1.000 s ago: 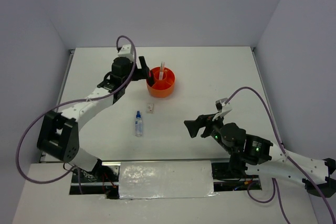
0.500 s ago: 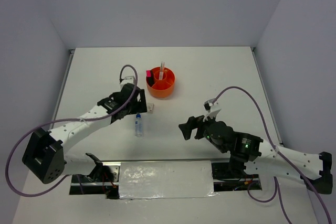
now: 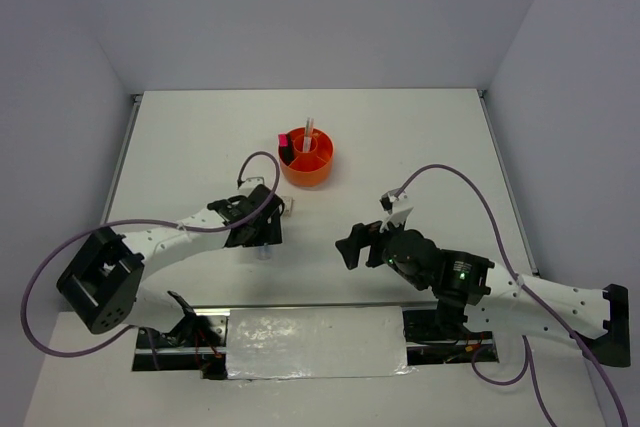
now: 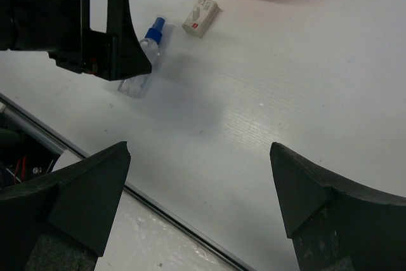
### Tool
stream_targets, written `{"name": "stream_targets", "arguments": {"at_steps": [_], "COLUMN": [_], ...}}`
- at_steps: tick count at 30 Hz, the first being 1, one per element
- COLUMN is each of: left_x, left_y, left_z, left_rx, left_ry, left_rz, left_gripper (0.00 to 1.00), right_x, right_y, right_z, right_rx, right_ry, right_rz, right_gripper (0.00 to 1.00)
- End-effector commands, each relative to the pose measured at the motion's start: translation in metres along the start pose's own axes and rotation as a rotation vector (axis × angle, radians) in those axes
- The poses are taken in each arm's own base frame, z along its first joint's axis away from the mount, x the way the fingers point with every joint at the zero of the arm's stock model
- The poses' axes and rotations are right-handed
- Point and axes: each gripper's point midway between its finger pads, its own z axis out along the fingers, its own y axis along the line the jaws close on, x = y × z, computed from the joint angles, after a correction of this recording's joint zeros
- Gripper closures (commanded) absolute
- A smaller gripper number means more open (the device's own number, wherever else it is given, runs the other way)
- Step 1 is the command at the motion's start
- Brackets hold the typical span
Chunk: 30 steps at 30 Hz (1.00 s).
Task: Sort the stationery into containers
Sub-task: Pick up the stationery from the center of the board.
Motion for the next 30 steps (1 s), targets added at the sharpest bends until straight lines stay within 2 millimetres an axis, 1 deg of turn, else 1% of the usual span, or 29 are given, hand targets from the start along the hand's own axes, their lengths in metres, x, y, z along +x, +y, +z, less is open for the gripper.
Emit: {"name": "stream_targets", "arguments": {"at_steps": [1, 5, 7, 8, 11, 12, 15, 16, 18, 19, 20, 21, 22, 23, 24, 25, 26, 27, 28, 29, 30], "left_x": [0.014, 0.024, 0.028, 0.031, 0.036, 0.039, 0.033, 0.022, 0.016, 0.002, 0.004, 0.000, -0.014, -0.016, -0.009, -0.011, -0.014, -0.011, -0.008, -0.006, -0.005], "left_y": [-0.001, -0.001, 0.000, 0.001, 0.001, 0.002, -0.001, -0.005, -0.020, -0.033, -0.044, -0.054, -0.070, -0.078, -0.086, -0.091, -0.099, -0.105, -0.108, -0.114, -0.123], "left_z": [0.010, 0.017, 0.019, 0.021, 0.018, 0.017, -0.002, -0.015, -0.035, -0.055, -0.068, -0.079, -0.103, -0.114, -0.123, -0.134, -0.144, -0.150, -0.153, -0.158, -0.169], "left_rx": [-0.005, 0.003, 0.002, 0.000, 0.019, 0.020, 0.063, 0.111, 0.205, 0.301, 0.384, 0.456, 0.584, 0.653, 0.731, 0.789, 0.849, 0.893, 0.917, 0.957, 1.029], "left_ry": [0.025, 0.041, 0.049, 0.060, 0.074, 0.077, 0.029, -0.012, -0.062, -0.132, -0.149, -0.176, -0.252, -0.271, -0.257, -0.278, -0.300, -0.291, -0.283, -0.286, -0.292], "left_rz": [-0.023, -0.019, -0.012, -0.009, -0.019, -0.020, -0.045, -0.063, -0.023, -0.035, 0.004, 0.015, 0.019, 0.022, 0.040, 0.043, 0.048, 0.065, 0.078, 0.090, 0.106], "left_gripper": [0.08, 0.18, 0.39, 0.63, 0.96, 1.00, 1.00, 1.00, 1.00, 1.00, 1.00, 1.00, 1.00, 1.00, 1.00, 1.00, 1.00, 1.00, 1.00, 1.00, 1.00], "right_x": [-0.020, -0.016, -0.017, -0.018, -0.023, -0.024, -0.031, -0.032, -0.036, -0.039, -0.040, -0.044, -0.047, -0.049, -0.056, -0.059, -0.063, -0.071, -0.075, -0.085, -0.083], "right_y": [0.012, 0.010, 0.010, 0.010, 0.011, 0.011, 0.016, 0.017, 0.021, 0.023, 0.026, 0.030, 0.034, 0.040, 0.051, 0.057, 0.068, 0.080, 0.086, 0.090, 0.089], "right_z": [-0.002, -0.001, -0.001, -0.002, -0.004, -0.004, -0.008, -0.008, -0.007, -0.006, -0.005, -0.003, -0.002, 0.000, 0.003, 0.005, 0.006, 0.010, 0.012, 0.013, 0.020], "right_rx": [-0.027, -0.020, -0.018, -0.018, -0.032, -0.038, -0.071, -0.077, -0.084, -0.082, -0.086, -0.088, -0.094, -0.110, -0.153, -0.174, -0.213, -0.240, -0.253, -0.255, -0.234], "right_ry": [-0.044, -0.036, -0.041, -0.046, -0.072, -0.082, -0.110, -0.112, -0.123, -0.130, -0.130, -0.137, -0.143, -0.146, -0.169, -0.171, -0.171, -0.184, -0.189, -0.216, -0.215], "right_rz": [0.046, 0.039, 0.045, 0.050, 0.080, 0.088, 0.115, 0.124, 0.160, 0.180, 0.227, 0.262, 0.296, 0.337, 0.363, 0.367, 0.364, 0.361, 0.349, 0.349, 0.348], "right_gripper": [0.02, 0.02, 0.02, 0.02, 0.00, 0.00, 0.00, 0.00, 0.00, 0.00, 0.00, 0.00, 0.00, 0.00, 0.00, 0.00, 0.00, 0.00, 0.00, 0.00, 0.00]}}
